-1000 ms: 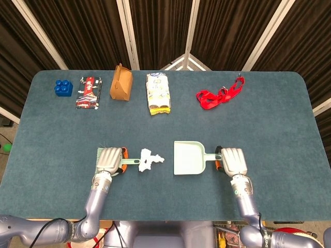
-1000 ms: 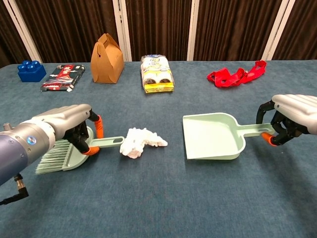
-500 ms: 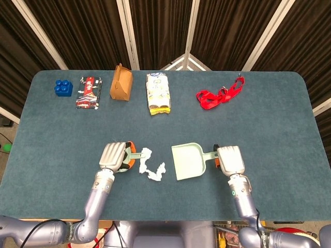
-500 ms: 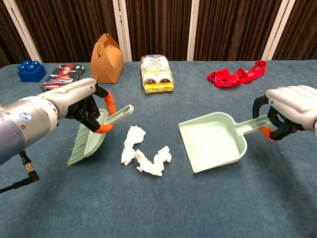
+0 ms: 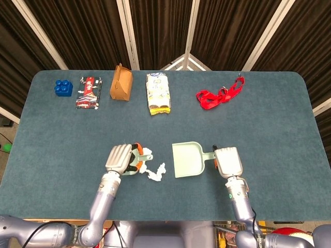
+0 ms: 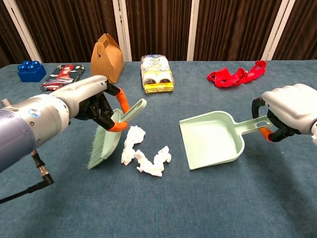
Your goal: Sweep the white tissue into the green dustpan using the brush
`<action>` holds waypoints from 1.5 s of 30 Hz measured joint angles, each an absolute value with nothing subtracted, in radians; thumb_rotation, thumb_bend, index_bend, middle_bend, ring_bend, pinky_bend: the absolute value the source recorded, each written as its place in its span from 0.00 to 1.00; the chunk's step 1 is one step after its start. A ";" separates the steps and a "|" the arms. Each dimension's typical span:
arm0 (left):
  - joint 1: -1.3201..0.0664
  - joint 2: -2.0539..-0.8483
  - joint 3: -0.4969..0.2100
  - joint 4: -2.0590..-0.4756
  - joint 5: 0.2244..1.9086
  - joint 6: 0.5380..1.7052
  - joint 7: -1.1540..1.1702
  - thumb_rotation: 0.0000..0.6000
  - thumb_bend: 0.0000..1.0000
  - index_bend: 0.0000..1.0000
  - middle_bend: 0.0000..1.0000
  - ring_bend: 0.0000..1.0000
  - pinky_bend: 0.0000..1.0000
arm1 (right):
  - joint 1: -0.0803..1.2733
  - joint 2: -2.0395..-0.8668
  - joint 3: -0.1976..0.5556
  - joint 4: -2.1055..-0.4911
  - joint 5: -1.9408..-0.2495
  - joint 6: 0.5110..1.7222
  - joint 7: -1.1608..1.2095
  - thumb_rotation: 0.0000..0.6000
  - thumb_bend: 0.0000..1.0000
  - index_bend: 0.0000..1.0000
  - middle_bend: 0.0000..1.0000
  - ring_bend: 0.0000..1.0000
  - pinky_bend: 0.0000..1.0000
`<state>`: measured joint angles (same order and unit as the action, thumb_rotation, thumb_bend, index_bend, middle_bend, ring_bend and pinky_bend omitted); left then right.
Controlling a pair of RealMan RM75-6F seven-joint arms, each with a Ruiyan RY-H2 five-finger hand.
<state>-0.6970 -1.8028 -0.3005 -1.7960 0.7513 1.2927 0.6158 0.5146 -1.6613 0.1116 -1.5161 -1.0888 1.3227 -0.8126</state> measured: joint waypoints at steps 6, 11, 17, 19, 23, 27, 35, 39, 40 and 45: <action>-0.720 -1.860 -0.326 -1.796 0.751 1.306 0.602 1.00 0.61 0.79 1.00 1.00 1.00 | 0.509 -1.657 0.114 -1.528 -1.096 1.325 -0.816 1.00 0.51 0.54 0.85 0.84 0.80; -0.741 -1.916 -0.348 -1.755 0.767 1.316 0.579 1.00 0.61 0.79 1.00 1.00 1.00 | 0.509 -1.661 0.122 -1.533 -1.094 1.327 -0.828 1.00 0.52 0.54 0.85 0.84 0.80; -0.764 -1.974 -0.378 -1.689 0.780 1.314 0.541 1.00 0.61 0.79 1.00 1.00 1.00 | 0.508 -1.660 0.131 -1.540 -1.086 1.329 -0.842 1.00 0.51 0.54 0.85 0.84 0.80; -0.771 -1.992 -0.391 -1.667 0.788 1.308 0.517 1.00 0.61 0.79 1.00 1.00 1.00 | 0.507 -1.659 0.132 -1.543 -1.084 1.328 -0.840 1.00 0.52 0.54 0.85 0.84 0.80; -0.801 -2.045 -0.427 -1.610 0.819 1.292 0.466 1.00 0.60 0.79 1.00 1.00 1.00 | 0.506 -1.660 0.131 -1.544 -1.088 1.328 -0.843 1.00 0.52 0.54 0.85 0.84 0.80; -0.835 -2.094 -0.472 -1.568 0.841 1.275 0.422 1.00 0.60 0.79 1.00 1.00 1.00 | 0.507 -1.656 0.130 -1.543 -1.097 1.328 -0.847 1.00 0.52 0.54 0.85 0.84 0.80; -0.875 -2.126 -0.525 -1.573 0.871 1.271 0.400 1.00 0.60 0.79 1.00 1.00 1.00 | 0.500 -1.649 0.124 -1.543 -1.098 1.322 -0.843 1.00 0.52 0.54 0.85 0.84 0.80; -0.860 -2.092 -0.521 -1.616 0.885 1.278 0.397 1.00 0.60 0.79 1.00 1.00 1.00 | 0.494 -1.646 0.119 -1.546 -1.102 1.322 -0.835 1.00 0.52 0.54 0.85 0.84 0.80; -0.851 -2.077 -0.514 -1.631 0.887 1.279 0.398 1.00 0.60 0.79 1.00 1.00 1.00 | 0.493 -1.645 0.119 -1.547 -1.102 1.321 -0.834 1.00 0.52 0.54 0.85 0.84 0.80; -0.793 -1.981 -0.459 -1.715 0.885 1.279 0.407 1.00 0.60 0.79 1.00 1.00 1.00 | 0.493 -1.650 0.121 -1.546 -1.098 1.317 -0.840 1.00 0.52 0.54 0.85 0.84 0.80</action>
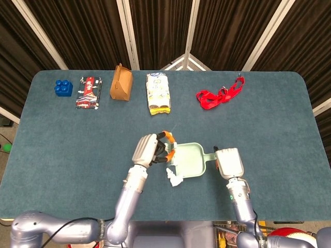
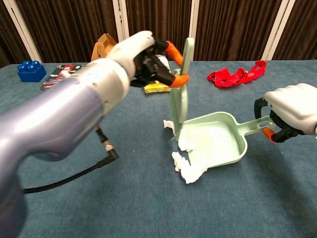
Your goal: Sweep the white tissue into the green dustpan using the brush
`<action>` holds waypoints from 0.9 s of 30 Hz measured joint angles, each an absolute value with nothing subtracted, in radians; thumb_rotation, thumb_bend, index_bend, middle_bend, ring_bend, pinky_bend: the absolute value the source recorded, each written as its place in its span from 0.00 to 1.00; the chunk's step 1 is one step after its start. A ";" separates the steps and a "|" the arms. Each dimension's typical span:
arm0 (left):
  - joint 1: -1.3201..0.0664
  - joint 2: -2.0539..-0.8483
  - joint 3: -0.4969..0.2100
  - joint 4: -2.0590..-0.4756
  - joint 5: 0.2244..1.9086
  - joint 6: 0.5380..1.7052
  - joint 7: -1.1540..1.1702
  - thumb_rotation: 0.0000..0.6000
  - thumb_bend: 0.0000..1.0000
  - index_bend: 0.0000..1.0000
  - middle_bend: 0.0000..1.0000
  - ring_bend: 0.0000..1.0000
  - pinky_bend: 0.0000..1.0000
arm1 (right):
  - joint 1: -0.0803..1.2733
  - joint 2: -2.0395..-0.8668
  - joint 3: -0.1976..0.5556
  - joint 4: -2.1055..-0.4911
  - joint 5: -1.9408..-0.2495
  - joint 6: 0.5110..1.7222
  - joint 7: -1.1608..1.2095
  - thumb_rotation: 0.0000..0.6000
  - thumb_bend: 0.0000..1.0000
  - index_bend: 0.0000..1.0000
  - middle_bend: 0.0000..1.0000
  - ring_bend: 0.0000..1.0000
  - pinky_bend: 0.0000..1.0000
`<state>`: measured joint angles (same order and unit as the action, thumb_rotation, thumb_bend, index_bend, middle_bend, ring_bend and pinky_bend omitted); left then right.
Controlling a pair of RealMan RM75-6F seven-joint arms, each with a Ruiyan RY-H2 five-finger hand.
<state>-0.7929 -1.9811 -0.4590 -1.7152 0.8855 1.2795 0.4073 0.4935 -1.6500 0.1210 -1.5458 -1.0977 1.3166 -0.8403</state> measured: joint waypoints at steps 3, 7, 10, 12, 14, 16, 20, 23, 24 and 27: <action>-0.758 -1.938 -0.423 -1.763 0.873 1.278 0.404 1.00 0.60 0.79 1.00 1.00 1.00 | 0.492 -1.651 0.119 -1.551 -1.099 1.320 -0.844 1.00 0.52 0.54 0.85 0.84 0.80; -0.728 -1.921 -0.406 -1.826 0.833 1.278 0.388 1.00 0.61 0.79 1.00 1.00 1.00 | 0.490 -1.654 0.116 -1.562 -1.099 1.324 -0.862 1.00 0.52 0.54 0.85 0.84 0.80; -0.719 -1.919 -0.401 -1.874 0.800 1.286 0.389 1.00 0.61 0.79 1.00 1.00 1.00 | 0.490 -1.658 0.116 -1.566 -1.099 1.325 -0.870 1.00 0.52 0.54 0.85 0.84 0.80; -0.719 -1.923 -0.394 -1.893 0.791 1.299 0.401 1.00 0.61 0.79 1.00 1.00 1.00 | 0.490 -1.660 0.115 -1.568 -1.098 1.327 -0.875 1.00 0.52 0.54 0.85 0.84 0.80; -0.721 -1.933 -0.391 -1.895 0.786 1.310 0.409 1.00 0.61 0.79 1.00 1.00 1.00 | 0.490 -1.663 0.116 -1.569 -1.098 1.327 -0.879 1.00 0.52 0.54 0.85 0.84 0.80; -0.724 -1.940 -0.390 -1.892 0.784 1.316 0.414 1.00 0.61 0.79 1.00 1.00 1.00 | 0.491 -1.666 0.118 -1.566 -1.097 1.327 -0.882 1.00 0.52 0.54 0.85 0.84 0.80; -0.726 -1.947 -0.390 -1.888 0.781 1.321 0.415 1.00 0.61 0.79 1.00 1.00 1.00 | 0.493 -1.672 0.125 -1.554 -1.092 1.325 -0.882 1.00 0.52 0.54 0.85 0.84 0.80; -0.725 -1.946 -0.393 -1.889 0.774 1.322 0.415 1.00 0.61 0.79 1.00 1.00 1.00 | 0.498 -1.678 0.133 -1.543 -1.086 1.320 -0.885 1.00 0.52 0.54 0.85 0.84 0.80; -0.725 -1.945 -0.396 -1.890 0.770 1.323 0.416 1.00 0.61 0.79 1.00 1.00 1.00 | 0.499 -1.679 0.133 -1.541 -1.083 1.318 -0.887 1.00 0.52 0.54 0.85 0.84 0.80; -0.725 -1.944 -0.407 -1.902 0.748 1.330 0.421 1.00 0.62 0.79 1.00 1.00 1.00 | 0.503 -1.680 0.139 -1.538 -1.080 1.315 -0.886 1.00 0.52 0.54 0.85 0.84 0.80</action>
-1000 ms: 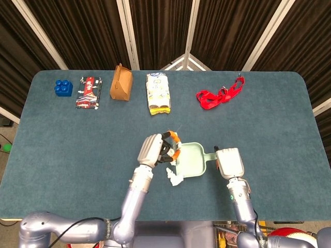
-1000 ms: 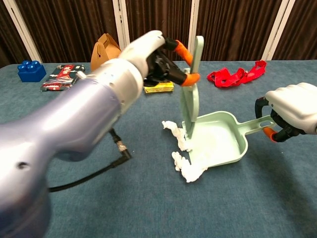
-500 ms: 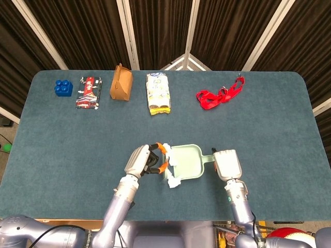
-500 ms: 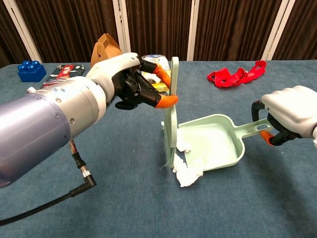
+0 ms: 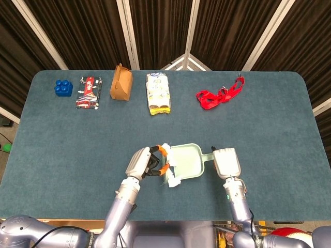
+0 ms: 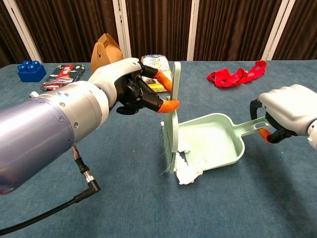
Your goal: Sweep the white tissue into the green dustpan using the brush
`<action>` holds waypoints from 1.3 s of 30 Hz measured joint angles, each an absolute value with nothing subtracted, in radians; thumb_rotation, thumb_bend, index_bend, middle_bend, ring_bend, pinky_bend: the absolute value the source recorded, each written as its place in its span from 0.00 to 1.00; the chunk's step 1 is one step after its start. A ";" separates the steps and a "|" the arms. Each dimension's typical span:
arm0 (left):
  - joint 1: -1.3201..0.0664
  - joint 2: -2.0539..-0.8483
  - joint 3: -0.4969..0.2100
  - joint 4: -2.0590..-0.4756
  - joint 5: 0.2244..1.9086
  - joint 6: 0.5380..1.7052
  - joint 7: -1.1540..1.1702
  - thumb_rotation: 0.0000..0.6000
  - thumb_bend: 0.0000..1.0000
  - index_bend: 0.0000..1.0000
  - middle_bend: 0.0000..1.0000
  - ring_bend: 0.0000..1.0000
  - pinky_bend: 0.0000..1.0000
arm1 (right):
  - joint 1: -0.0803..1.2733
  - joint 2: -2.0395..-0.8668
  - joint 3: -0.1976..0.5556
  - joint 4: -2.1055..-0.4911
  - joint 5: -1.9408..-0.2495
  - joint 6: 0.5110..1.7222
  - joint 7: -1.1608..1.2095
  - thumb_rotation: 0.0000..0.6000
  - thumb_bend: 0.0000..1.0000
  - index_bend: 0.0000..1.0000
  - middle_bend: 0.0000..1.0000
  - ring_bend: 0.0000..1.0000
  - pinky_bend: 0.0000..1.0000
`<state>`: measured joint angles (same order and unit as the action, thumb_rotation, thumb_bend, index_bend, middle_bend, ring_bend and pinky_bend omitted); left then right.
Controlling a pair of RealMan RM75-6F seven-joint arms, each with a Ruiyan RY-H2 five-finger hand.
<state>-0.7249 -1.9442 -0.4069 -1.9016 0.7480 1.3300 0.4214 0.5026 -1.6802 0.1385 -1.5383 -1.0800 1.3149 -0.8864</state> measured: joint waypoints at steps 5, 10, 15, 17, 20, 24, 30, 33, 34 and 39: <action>-0.732 -1.941 -0.431 -1.929 0.718 1.358 0.457 1.00 0.62 0.79 1.00 1.00 1.00 | 0.505 -1.686 0.142 -1.535 -1.078 1.315 -0.888 1.00 0.52 0.54 0.85 0.84 0.80; -0.740 -1.940 -0.439 -1.947 0.681 1.386 0.497 1.00 0.62 0.79 1.00 1.00 1.00 | 0.508 -1.690 0.145 -1.536 -1.078 1.317 -0.892 1.00 0.52 0.54 0.85 0.84 0.80; -0.745 -1.948 -0.443 -1.957 0.643 1.406 0.512 1.00 0.62 0.79 1.00 1.00 1.00 | 0.511 -1.697 0.148 -1.531 -1.072 1.315 -0.894 1.00 0.52 0.54 0.85 0.84 0.80; -0.748 -1.955 -0.444 -1.959 0.630 1.414 0.520 1.00 0.62 0.79 1.00 1.00 1.00 | 0.512 -1.700 0.148 -1.526 -1.070 1.313 -0.894 1.00 0.52 0.54 0.85 0.84 0.80; -0.752 -1.964 -0.446 -1.959 0.620 1.419 0.522 1.00 0.62 0.79 1.00 1.00 1.00 | 0.514 -1.707 0.153 -1.518 -1.066 1.312 -0.890 1.00 0.52 0.54 0.85 0.84 0.80; -0.756 -1.980 -0.444 -1.950 0.607 1.422 0.520 1.00 0.62 0.79 1.00 1.00 1.00 | 0.516 -1.716 0.153 -1.513 -1.063 1.312 -0.890 1.00 0.52 0.54 0.85 0.84 0.80; -0.758 -2.016 -0.440 -1.930 0.584 1.428 0.511 1.00 0.62 0.79 1.00 1.00 1.00 | 0.516 -1.721 0.150 -1.509 -1.064 1.311 -0.889 1.00 0.52 0.54 0.85 0.84 0.80; -0.761 -2.028 -0.436 -1.919 0.587 1.433 0.511 1.00 0.62 0.79 1.00 1.00 1.00 | 0.517 -1.720 0.151 -1.510 -1.065 1.311 -0.888 1.00 0.52 0.54 0.85 0.84 0.80; -0.762 -2.031 -0.435 -1.914 0.591 1.435 0.511 1.00 0.62 0.79 1.00 1.00 1.00 | 0.517 -1.720 0.151 -1.511 -1.065 1.311 -0.886 1.00 0.52 0.54 0.85 0.84 0.80; -0.768 -2.045 -0.432 -1.876 0.623 1.437 0.511 1.00 0.62 0.79 1.00 1.00 1.00 | 0.515 -1.722 0.147 -1.514 -1.068 1.312 -0.882 1.00 0.52 0.54 0.85 0.84 0.80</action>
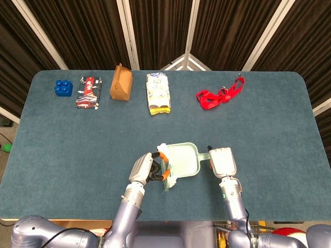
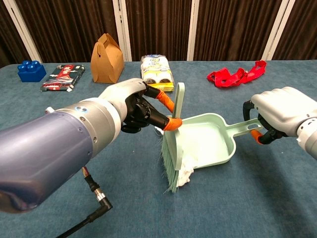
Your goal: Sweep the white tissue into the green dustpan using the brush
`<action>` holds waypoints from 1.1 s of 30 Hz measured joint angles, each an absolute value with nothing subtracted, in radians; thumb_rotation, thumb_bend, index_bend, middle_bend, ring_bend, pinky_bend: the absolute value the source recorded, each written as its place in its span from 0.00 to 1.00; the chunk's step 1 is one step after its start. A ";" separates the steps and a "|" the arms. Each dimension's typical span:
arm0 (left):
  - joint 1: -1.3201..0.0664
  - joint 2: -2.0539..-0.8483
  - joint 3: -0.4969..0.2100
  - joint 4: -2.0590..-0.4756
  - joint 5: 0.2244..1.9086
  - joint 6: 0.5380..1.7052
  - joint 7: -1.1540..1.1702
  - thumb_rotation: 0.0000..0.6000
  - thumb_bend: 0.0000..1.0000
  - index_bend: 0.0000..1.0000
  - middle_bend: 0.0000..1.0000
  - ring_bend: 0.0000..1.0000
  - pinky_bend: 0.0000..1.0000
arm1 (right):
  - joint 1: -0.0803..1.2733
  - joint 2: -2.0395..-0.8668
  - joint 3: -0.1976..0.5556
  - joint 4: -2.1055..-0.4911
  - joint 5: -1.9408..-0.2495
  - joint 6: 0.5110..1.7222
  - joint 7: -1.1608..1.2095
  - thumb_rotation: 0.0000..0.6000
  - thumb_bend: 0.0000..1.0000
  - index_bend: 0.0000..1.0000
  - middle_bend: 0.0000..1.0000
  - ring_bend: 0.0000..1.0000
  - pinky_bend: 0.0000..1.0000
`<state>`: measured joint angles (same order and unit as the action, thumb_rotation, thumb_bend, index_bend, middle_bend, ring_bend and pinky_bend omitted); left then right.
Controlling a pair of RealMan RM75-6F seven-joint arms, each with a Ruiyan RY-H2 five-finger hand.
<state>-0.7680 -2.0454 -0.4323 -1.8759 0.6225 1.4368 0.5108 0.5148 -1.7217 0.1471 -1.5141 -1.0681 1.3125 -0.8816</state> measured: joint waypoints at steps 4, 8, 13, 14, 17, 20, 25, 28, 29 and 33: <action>-0.775 -2.063 -0.431 -1.819 0.671 1.429 0.492 1.00 0.62 0.79 1.00 1.00 1.00 | 0.510 -1.718 0.141 -1.521 -1.072 1.316 -0.879 1.00 0.52 0.54 0.85 0.84 0.80; -0.788 -2.099 -0.441 -1.736 0.720 1.417 0.456 1.00 0.62 0.79 1.00 1.00 1.00 | 0.506 -1.713 0.137 -1.530 -1.075 1.318 -0.877 1.00 0.52 0.54 0.85 0.84 0.80; -0.816 -2.157 -0.476 -1.626 0.774 1.409 0.422 1.00 0.59 0.79 1.00 1.00 1.00 | 0.508 -1.701 0.140 -1.543 -1.082 1.320 -0.881 1.00 0.52 0.54 0.85 0.84 0.80; -0.823 -2.168 -0.487 -1.608 0.786 1.408 0.418 1.00 0.59 0.78 1.00 1.00 1.00 | 0.509 -1.697 0.141 -1.545 -1.083 1.320 -0.882 1.00 0.52 0.54 0.85 0.84 0.80; -0.847 -2.193 -0.534 -1.575 0.812 1.406 0.411 1.00 0.58 0.78 1.00 1.00 1.00 | 0.510 -1.688 0.146 -1.551 -1.081 1.320 -0.881 1.00 0.52 0.54 0.85 0.84 0.80; -0.859 -2.193 -0.566 -1.571 0.832 1.408 0.415 1.00 0.58 0.78 1.00 1.00 1.00 | 0.507 -1.682 0.146 -1.551 -1.079 1.319 -0.877 1.00 0.52 0.54 0.85 0.84 0.80; -0.845 -2.168 -0.579 -1.612 0.829 1.408 0.418 1.00 0.58 0.78 1.00 1.00 1.00 | 0.501 -1.679 0.141 -1.541 -1.073 1.315 -0.866 1.00 0.52 0.54 0.85 0.84 0.80; -0.824 -2.142 -0.573 -1.665 0.818 1.406 0.421 1.00 0.58 0.78 1.00 1.00 1.00 | 0.499 -1.680 0.140 -1.538 -1.073 1.316 -0.863 1.00 0.52 0.54 0.85 0.84 0.80; -0.813 -2.128 -0.566 -1.689 0.814 1.404 0.422 1.00 0.58 0.78 1.00 1.00 1.00 | 0.499 -1.680 0.140 -1.538 -1.072 1.316 -0.863 1.00 0.52 0.54 0.85 0.84 0.80; -0.774 -2.077 -0.535 -1.770 0.804 1.393 0.419 1.00 0.58 0.78 1.00 1.00 1.00 | 0.500 -1.683 0.141 -1.538 -1.070 1.317 -0.866 1.00 0.52 0.54 0.85 0.84 0.80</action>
